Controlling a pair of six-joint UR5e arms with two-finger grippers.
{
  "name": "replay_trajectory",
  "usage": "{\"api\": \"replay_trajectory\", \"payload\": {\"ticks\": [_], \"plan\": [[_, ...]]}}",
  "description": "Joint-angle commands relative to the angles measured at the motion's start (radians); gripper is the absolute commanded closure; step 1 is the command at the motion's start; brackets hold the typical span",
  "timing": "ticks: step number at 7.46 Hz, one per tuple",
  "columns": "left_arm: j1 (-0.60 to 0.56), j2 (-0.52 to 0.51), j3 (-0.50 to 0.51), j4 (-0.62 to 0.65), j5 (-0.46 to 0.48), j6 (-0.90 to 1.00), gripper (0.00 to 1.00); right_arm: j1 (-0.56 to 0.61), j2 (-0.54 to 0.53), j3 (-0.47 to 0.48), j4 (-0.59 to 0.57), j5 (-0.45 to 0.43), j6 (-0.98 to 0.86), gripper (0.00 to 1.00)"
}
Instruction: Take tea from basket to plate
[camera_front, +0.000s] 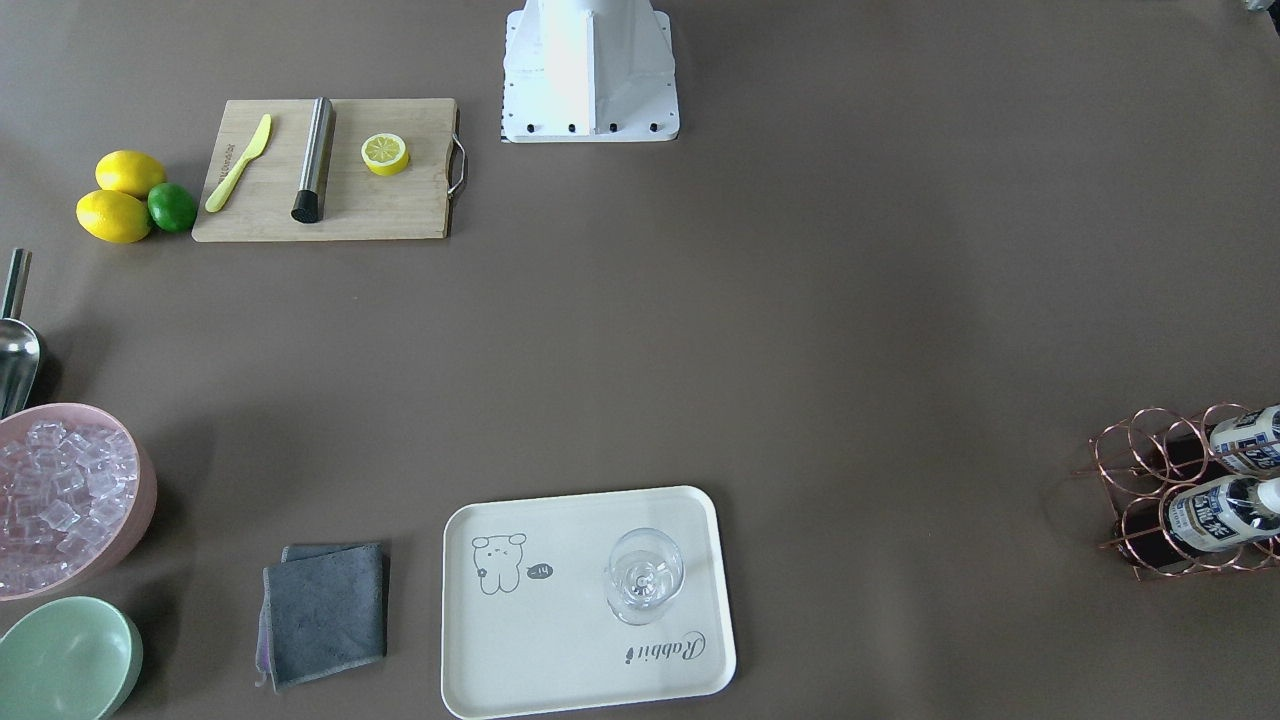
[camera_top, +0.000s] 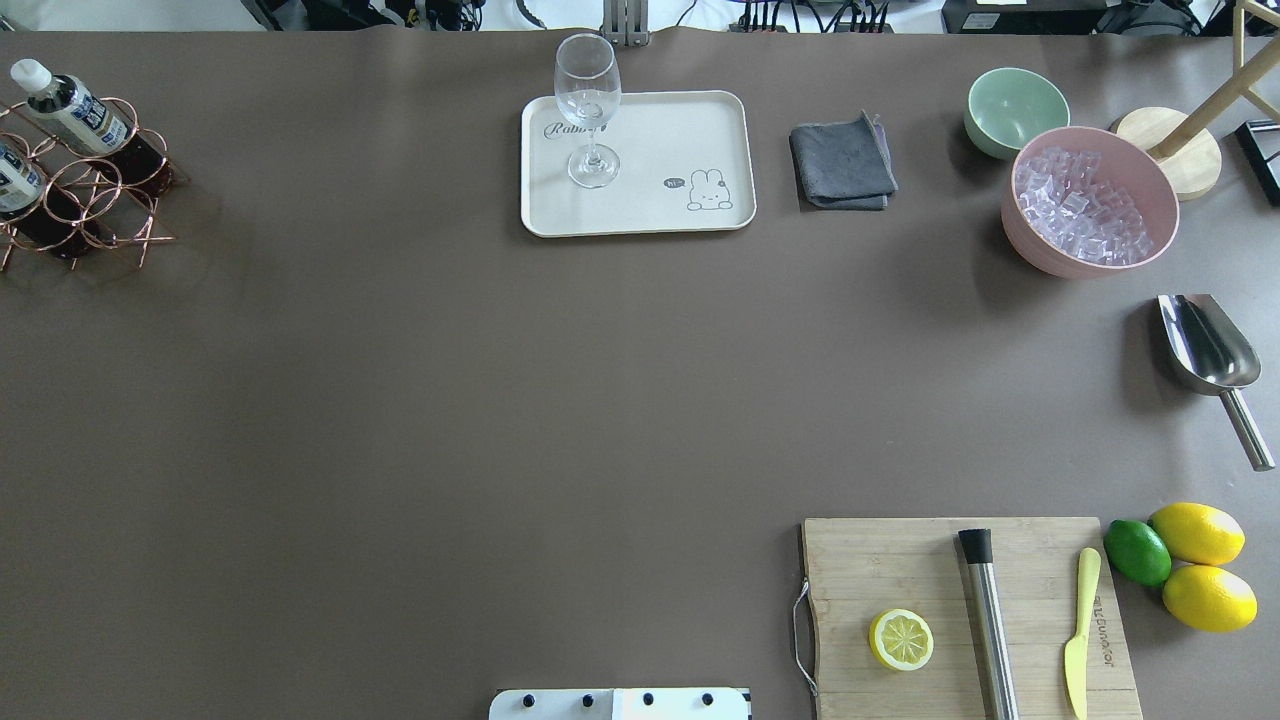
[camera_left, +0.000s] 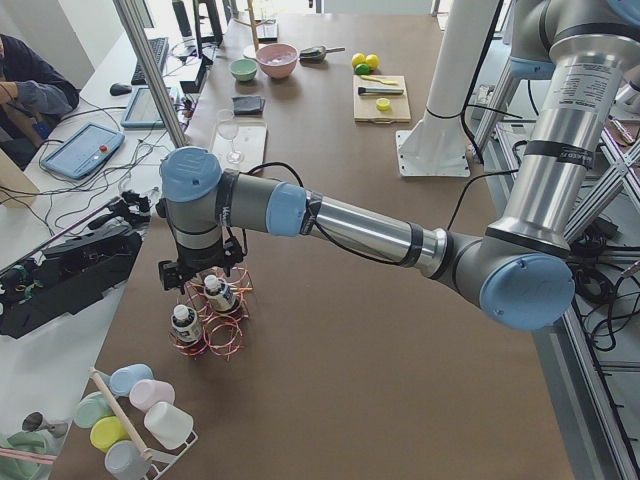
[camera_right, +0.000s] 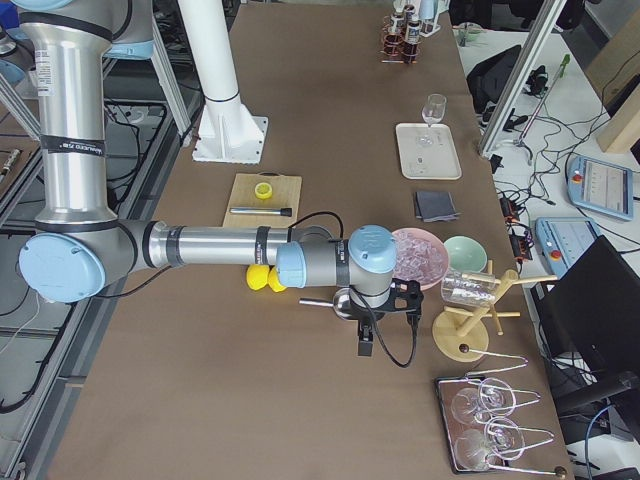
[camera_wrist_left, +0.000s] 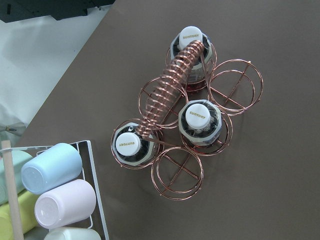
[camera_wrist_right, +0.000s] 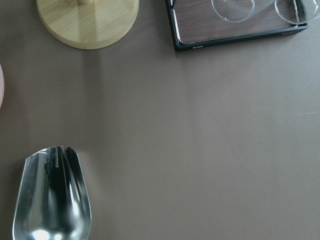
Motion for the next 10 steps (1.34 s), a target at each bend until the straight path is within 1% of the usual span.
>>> {"api": "replay_trajectory", "payload": {"ticks": [1, 2, 3, 4, 5, 6, 7, 8, 10], "plan": [[0.064, -0.050, 0.009, 0.033, 0.000, 0.112, 0.03, 0.000, 0.000, -0.001, 0.000, 0.000, 0.001, 0.00], [0.079, -0.109, 0.025, 0.109, 0.000, 0.162, 0.03, 0.000, 0.000, 0.001, -0.001, 0.000, 0.001, 0.00], [0.082, -0.189, 0.090, 0.173, 0.000, 0.231, 0.03, 0.000, 0.000, -0.001, -0.003, 0.000, 0.001, 0.00], [0.082, -0.240, 0.145, 0.203, 0.000, 0.273, 0.03, 0.000, -0.002, 0.001, -0.003, 0.002, 0.005, 0.00], [0.085, -0.271, 0.193, 0.202, 0.000, 0.278, 0.03, 0.000, -0.002, 0.001, -0.002, 0.002, 0.007, 0.00], [0.095, -0.303, 0.242, 0.202, -0.001, 0.328, 0.05, 0.000, -0.002, 0.001, 0.000, 0.000, 0.007, 0.00], [0.108, -0.293, 0.246, 0.196, -0.001, 0.350, 0.05, 0.000, -0.002, -0.001, 0.000, 0.000, 0.005, 0.00], [0.119, -0.259, 0.239, 0.168, -0.001, 0.376, 0.05, 0.000, -0.002, -0.001, 0.000, 0.000, 0.005, 0.00], [0.122, -0.227, 0.241, 0.098, -0.001, 0.390, 0.13, 0.000, -0.002, -0.001, 0.000, 0.000, 0.007, 0.00]]}}
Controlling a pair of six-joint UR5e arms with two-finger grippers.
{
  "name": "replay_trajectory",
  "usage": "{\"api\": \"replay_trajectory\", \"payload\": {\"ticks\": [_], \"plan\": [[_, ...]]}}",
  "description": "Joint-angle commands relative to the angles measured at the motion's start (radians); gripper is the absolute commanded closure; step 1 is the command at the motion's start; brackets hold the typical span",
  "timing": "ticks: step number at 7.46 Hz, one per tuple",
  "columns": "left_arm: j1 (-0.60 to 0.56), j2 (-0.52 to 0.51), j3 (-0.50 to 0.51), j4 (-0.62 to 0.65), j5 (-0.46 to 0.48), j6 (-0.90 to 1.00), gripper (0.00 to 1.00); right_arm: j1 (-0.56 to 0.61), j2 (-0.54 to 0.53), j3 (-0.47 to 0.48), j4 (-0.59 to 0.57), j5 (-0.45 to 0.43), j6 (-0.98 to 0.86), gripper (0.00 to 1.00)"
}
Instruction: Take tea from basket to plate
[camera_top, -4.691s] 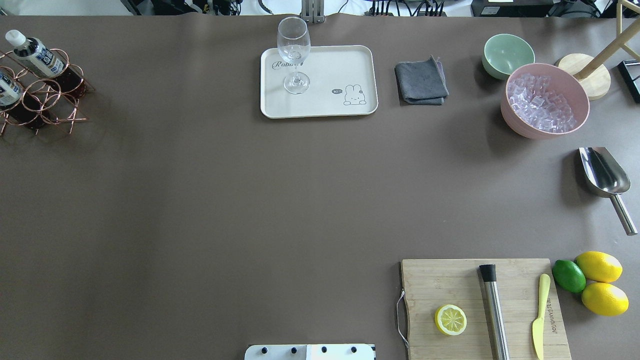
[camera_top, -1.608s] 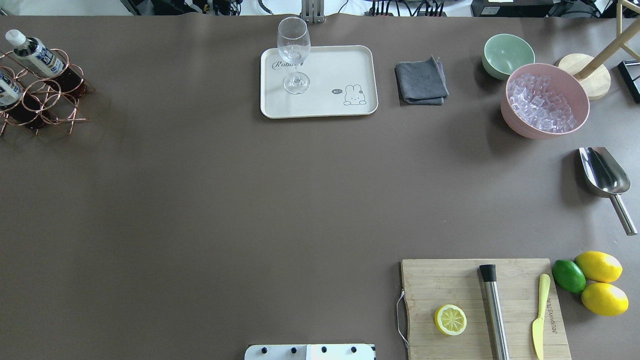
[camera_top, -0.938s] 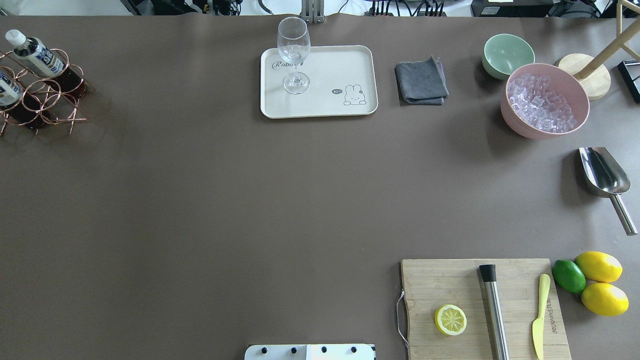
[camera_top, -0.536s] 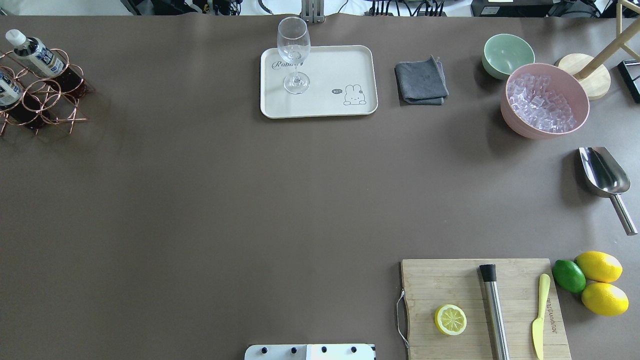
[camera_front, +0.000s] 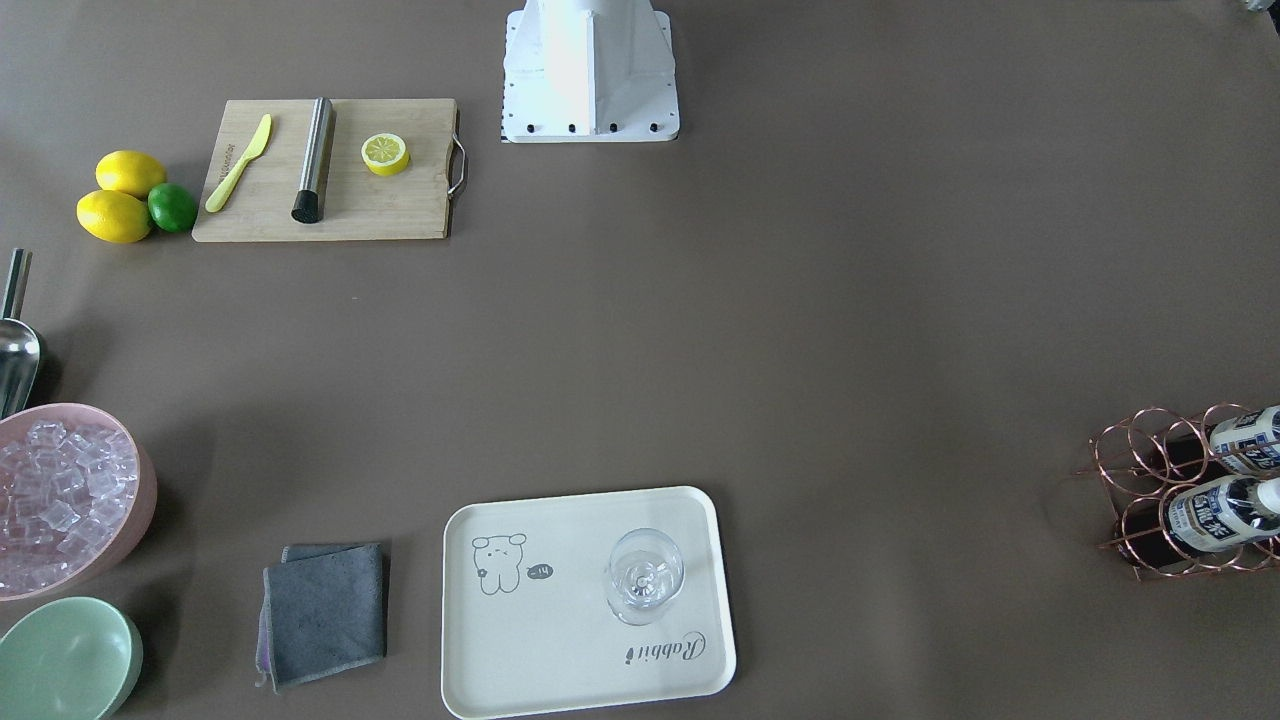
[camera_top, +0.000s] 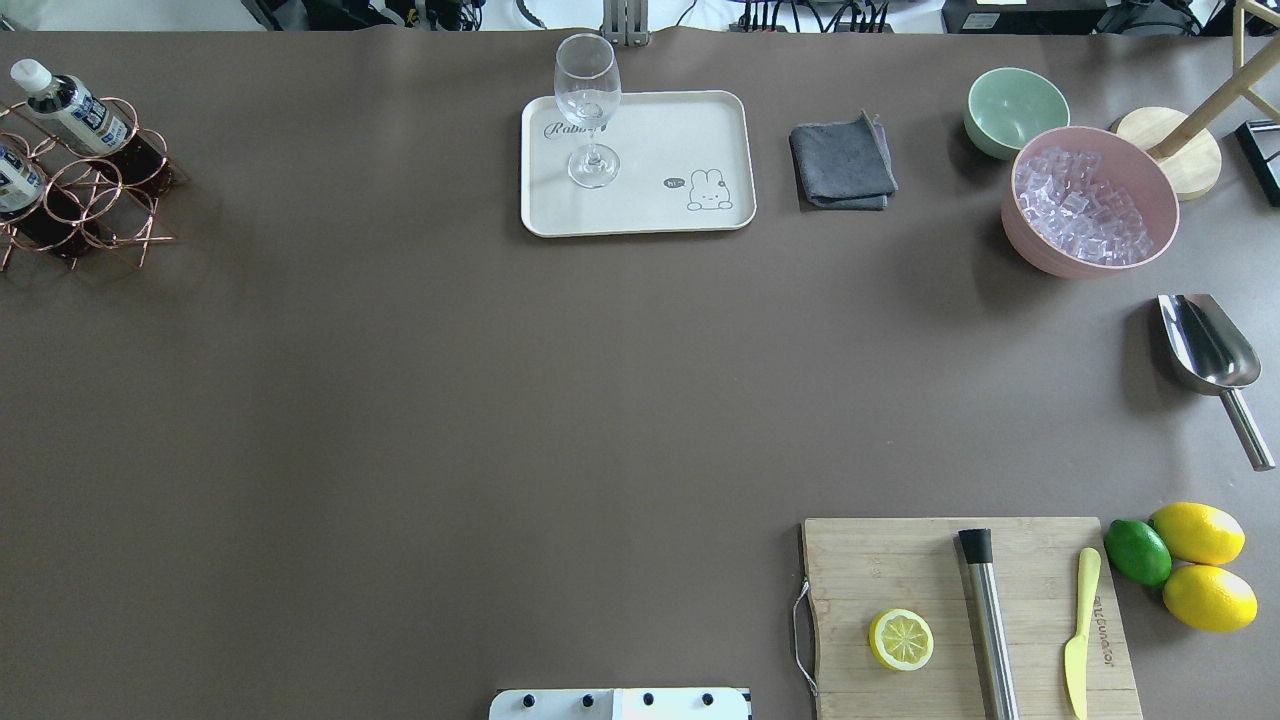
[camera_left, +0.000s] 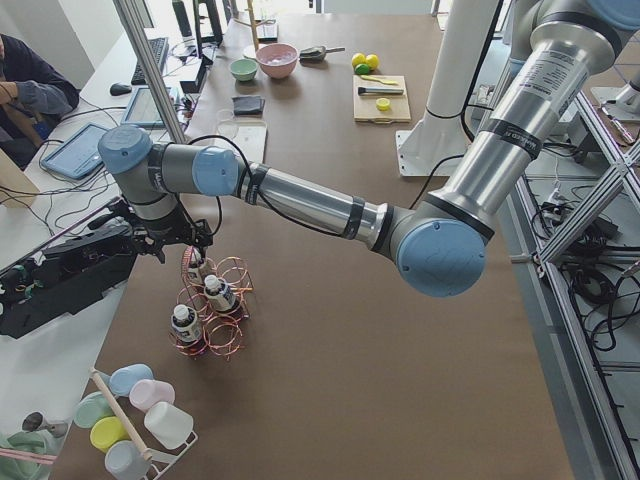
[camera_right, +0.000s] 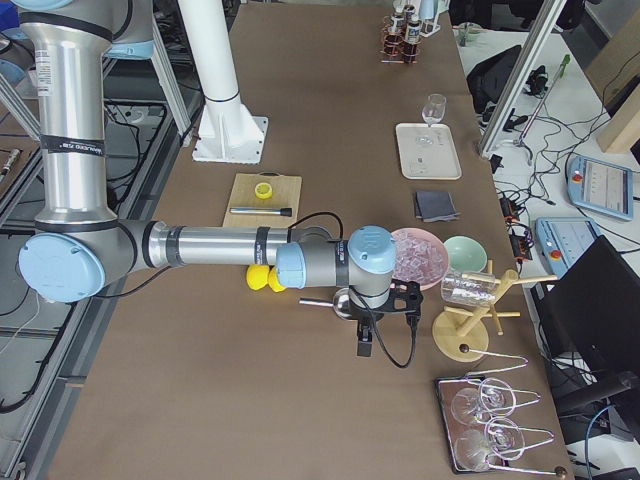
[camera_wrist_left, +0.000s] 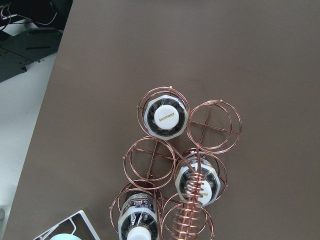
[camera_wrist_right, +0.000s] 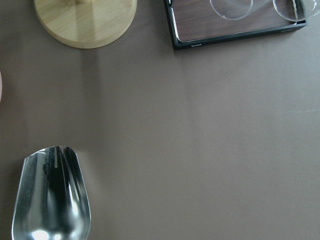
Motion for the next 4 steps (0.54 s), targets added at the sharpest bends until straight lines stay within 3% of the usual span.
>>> {"api": "replay_trajectory", "payload": {"ticks": [1, 4], "plan": [[0.010, 0.027, 0.002, -0.048, 0.000, 0.017, 0.11, 0.000, 0.000, 0.000, 0.000, 0.000, 0.001, 0.00], [0.012, 0.018, 0.004, -0.042, 0.002, 0.013, 0.06, 0.000, 0.000, 0.000, 0.000, 0.000, 0.001, 0.00]]}}
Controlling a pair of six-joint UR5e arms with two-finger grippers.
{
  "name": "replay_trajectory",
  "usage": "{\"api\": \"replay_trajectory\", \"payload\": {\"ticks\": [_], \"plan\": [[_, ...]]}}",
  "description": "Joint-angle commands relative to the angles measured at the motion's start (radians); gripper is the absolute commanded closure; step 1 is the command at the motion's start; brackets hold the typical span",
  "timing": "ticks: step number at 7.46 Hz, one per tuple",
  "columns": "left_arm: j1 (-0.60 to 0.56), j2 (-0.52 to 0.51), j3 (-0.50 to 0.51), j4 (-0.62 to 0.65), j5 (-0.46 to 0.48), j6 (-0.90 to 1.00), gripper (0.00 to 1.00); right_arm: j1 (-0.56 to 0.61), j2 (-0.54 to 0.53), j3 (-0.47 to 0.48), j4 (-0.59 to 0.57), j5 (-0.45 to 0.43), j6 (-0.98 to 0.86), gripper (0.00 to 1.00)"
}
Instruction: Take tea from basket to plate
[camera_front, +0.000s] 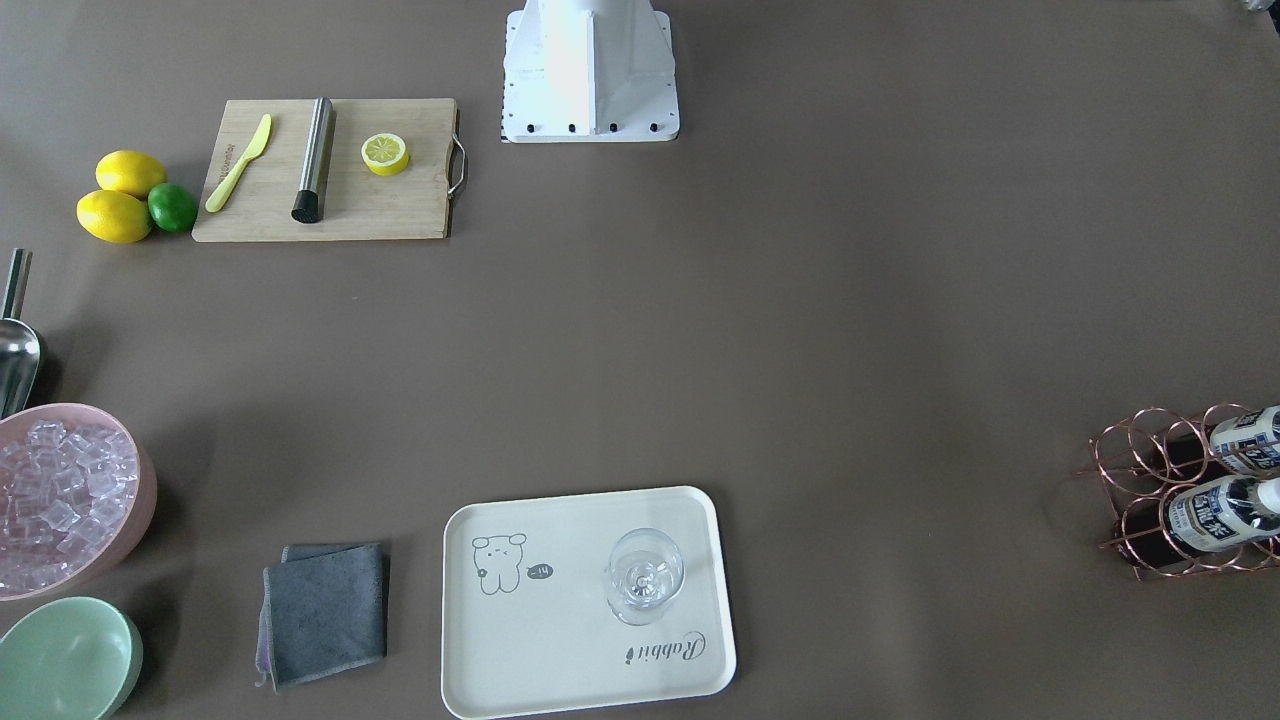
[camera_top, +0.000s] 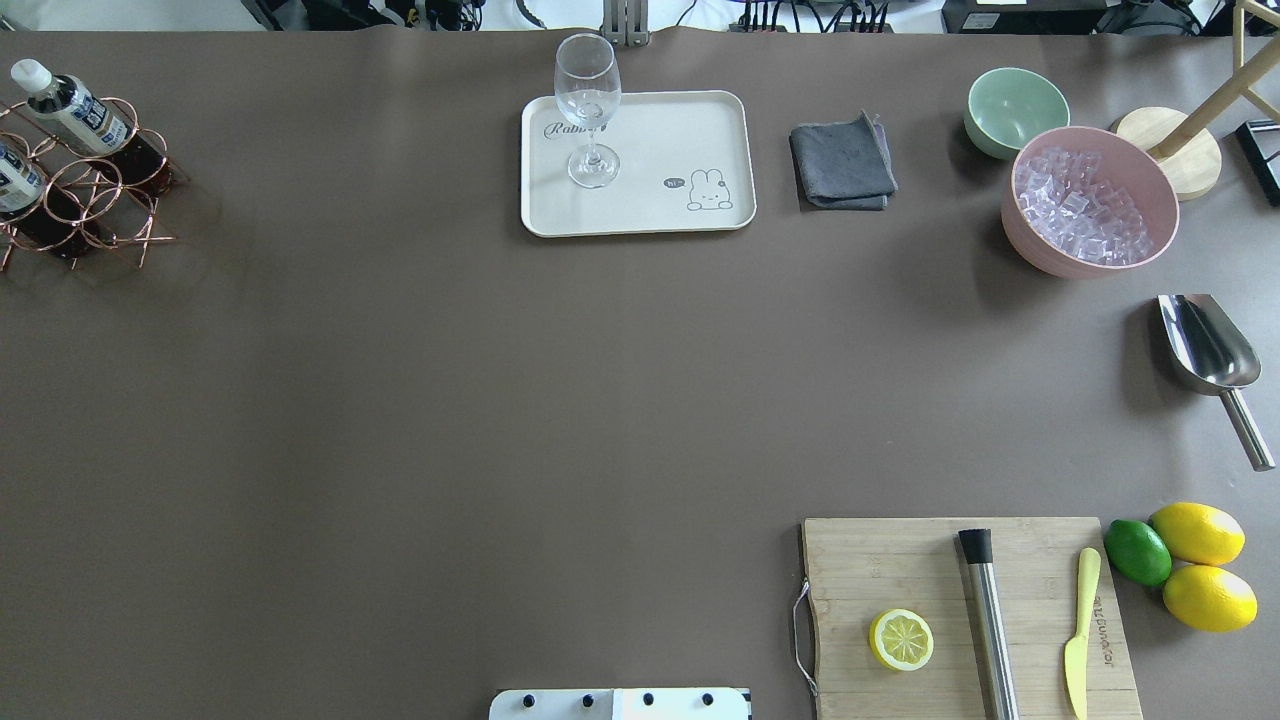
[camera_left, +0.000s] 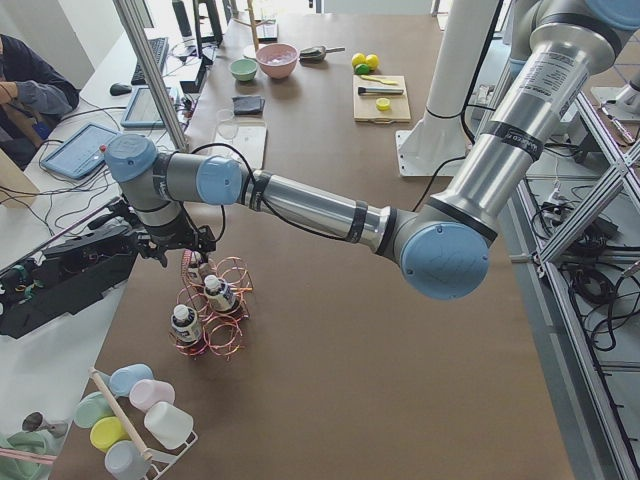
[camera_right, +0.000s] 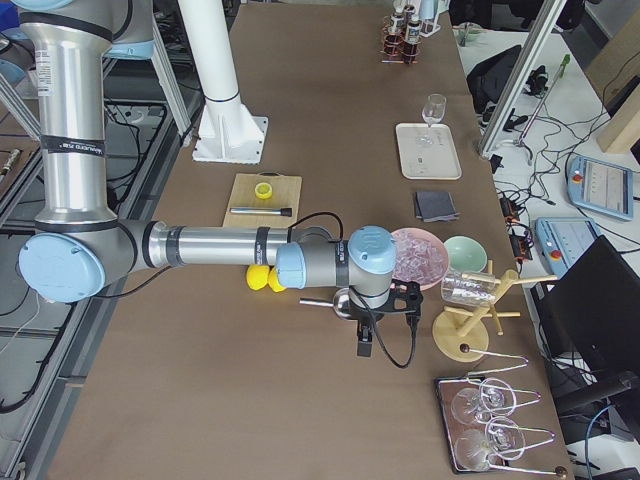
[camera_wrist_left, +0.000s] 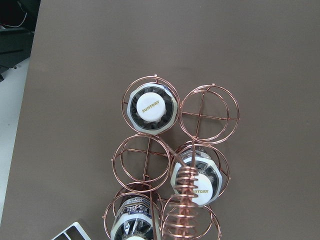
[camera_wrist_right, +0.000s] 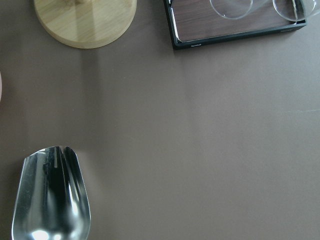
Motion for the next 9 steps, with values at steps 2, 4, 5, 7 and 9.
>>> {"api": "replay_trajectory", "payload": {"ticks": [2, 4, 5, 7, 9], "plan": [[0.001, 0.008, -0.002, -0.003, -0.003, 0.002, 0.06, 0.000, 0.000, 0.000, 0.002, 0.000, -0.001, 0.00], [0.001, 0.011, -0.001, -0.006, -0.003, 0.003, 0.07, 0.000, 0.000, 0.000, 0.000, 0.000, 0.000, 0.00], [0.001, 0.011, -0.001, -0.008, -0.003, 0.007, 0.11, 0.000, 0.000, 0.000, 0.000, 0.000, 0.000, 0.00], [0.002, 0.011, -0.001, -0.008, -0.003, 0.007, 0.35, 0.000, 0.000, 0.000, 0.002, 0.000, 0.000, 0.00], [0.002, 0.011, -0.002, -0.008, -0.003, 0.005, 0.92, 0.000, 0.000, 0.000, 0.002, 0.000, 0.000, 0.00]]}}
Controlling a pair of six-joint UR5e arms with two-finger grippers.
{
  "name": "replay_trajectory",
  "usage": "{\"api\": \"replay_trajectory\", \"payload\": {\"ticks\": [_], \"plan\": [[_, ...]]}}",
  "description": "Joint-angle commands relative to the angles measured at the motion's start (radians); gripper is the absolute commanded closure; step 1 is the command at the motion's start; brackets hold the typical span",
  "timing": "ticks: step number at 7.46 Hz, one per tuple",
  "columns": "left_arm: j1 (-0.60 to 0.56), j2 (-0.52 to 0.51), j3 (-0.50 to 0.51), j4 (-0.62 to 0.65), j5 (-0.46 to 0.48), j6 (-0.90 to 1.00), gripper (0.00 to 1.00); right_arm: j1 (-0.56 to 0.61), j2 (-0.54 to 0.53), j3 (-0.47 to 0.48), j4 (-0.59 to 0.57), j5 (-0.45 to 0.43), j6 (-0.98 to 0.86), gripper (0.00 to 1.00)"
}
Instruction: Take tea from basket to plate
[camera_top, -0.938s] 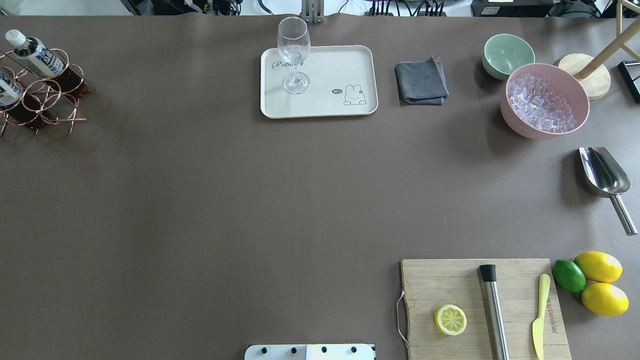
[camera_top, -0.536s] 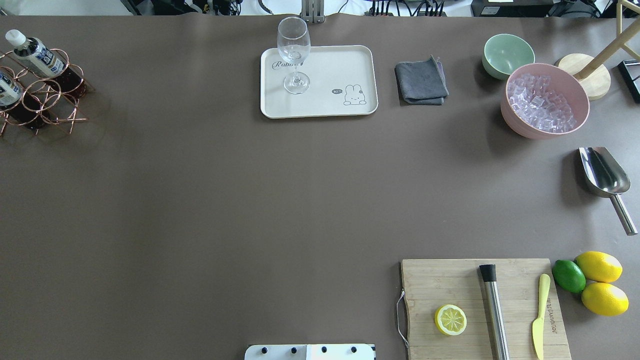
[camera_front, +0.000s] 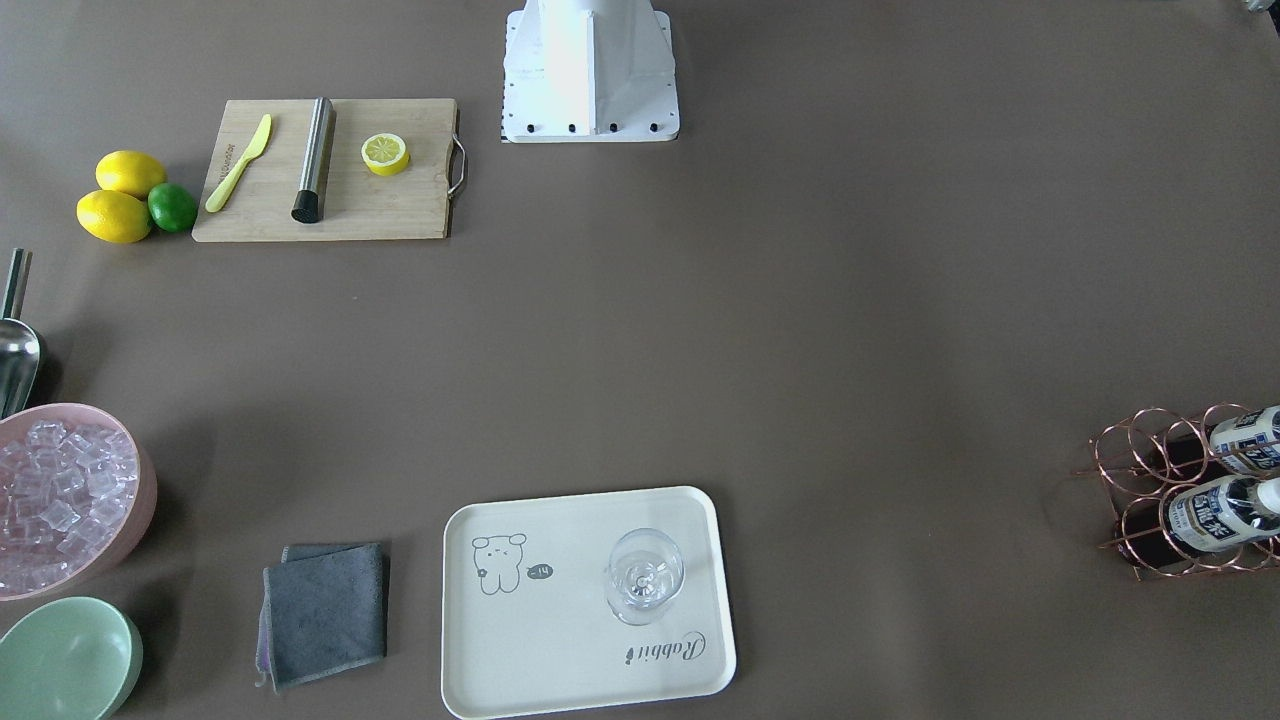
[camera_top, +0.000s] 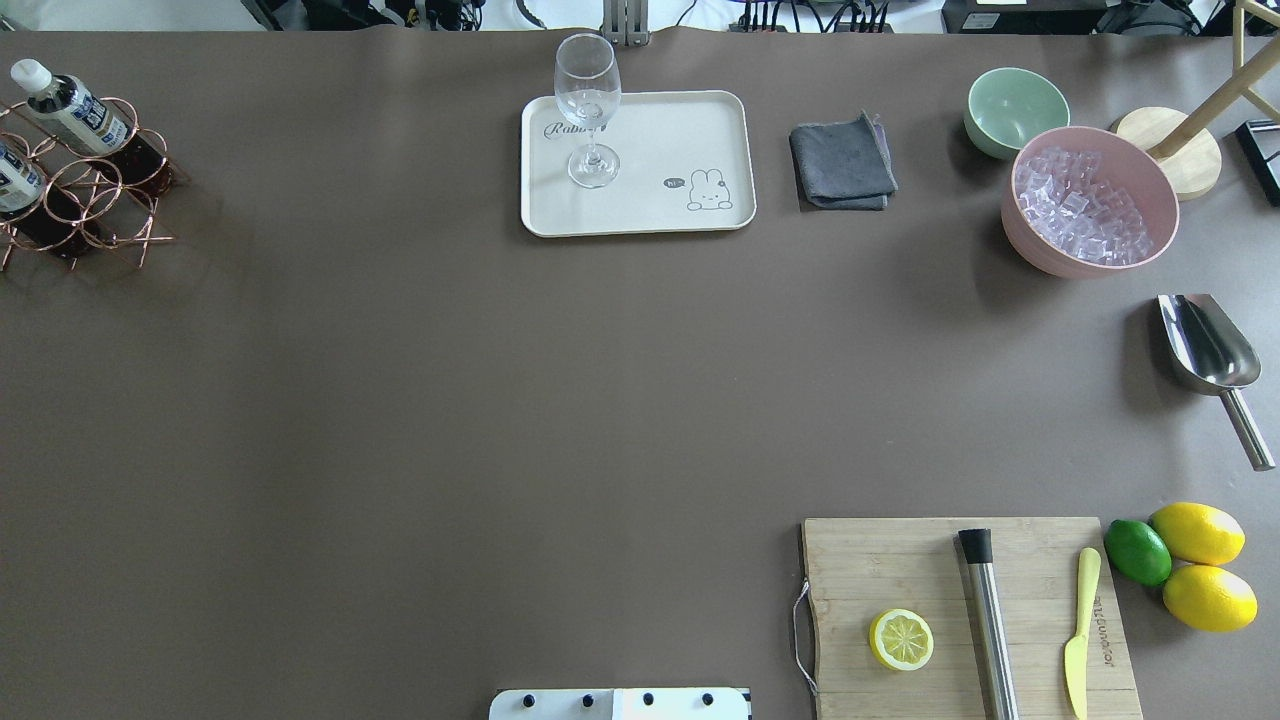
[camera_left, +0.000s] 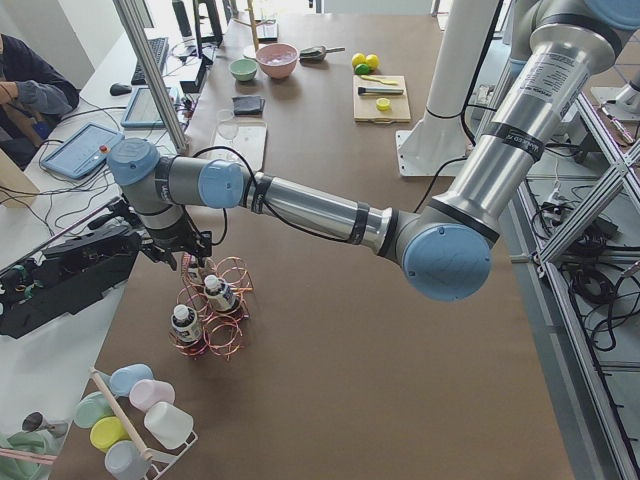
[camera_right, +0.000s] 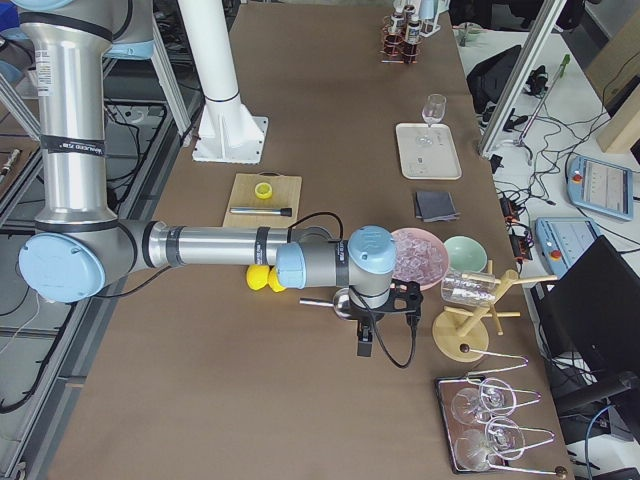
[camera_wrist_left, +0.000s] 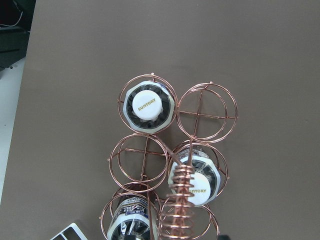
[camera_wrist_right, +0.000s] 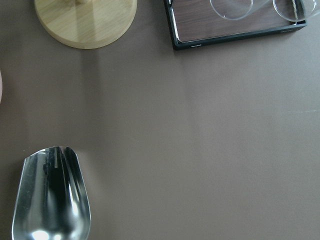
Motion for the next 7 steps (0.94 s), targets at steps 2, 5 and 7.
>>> {"api": "replay_trajectory", "payload": {"ticks": [2, 5, 7], "plan": [[-0.003, -0.001, -0.004, 0.005, 0.002, -0.006, 1.00, 0.000, 0.000, 0.000, 0.000, 0.000, -0.002, 0.00], [-0.033, -0.005, -0.041, 0.050, -0.006, -0.008, 1.00, 0.000, 0.000, 0.000, 0.000, 0.000, -0.002, 0.00], [-0.053, -0.008, -0.125, 0.134, -0.031, -0.008, 1.00, 0.000, 0.001, 0.002, 0.000, 0.000, -0.002, 0.00]]}}
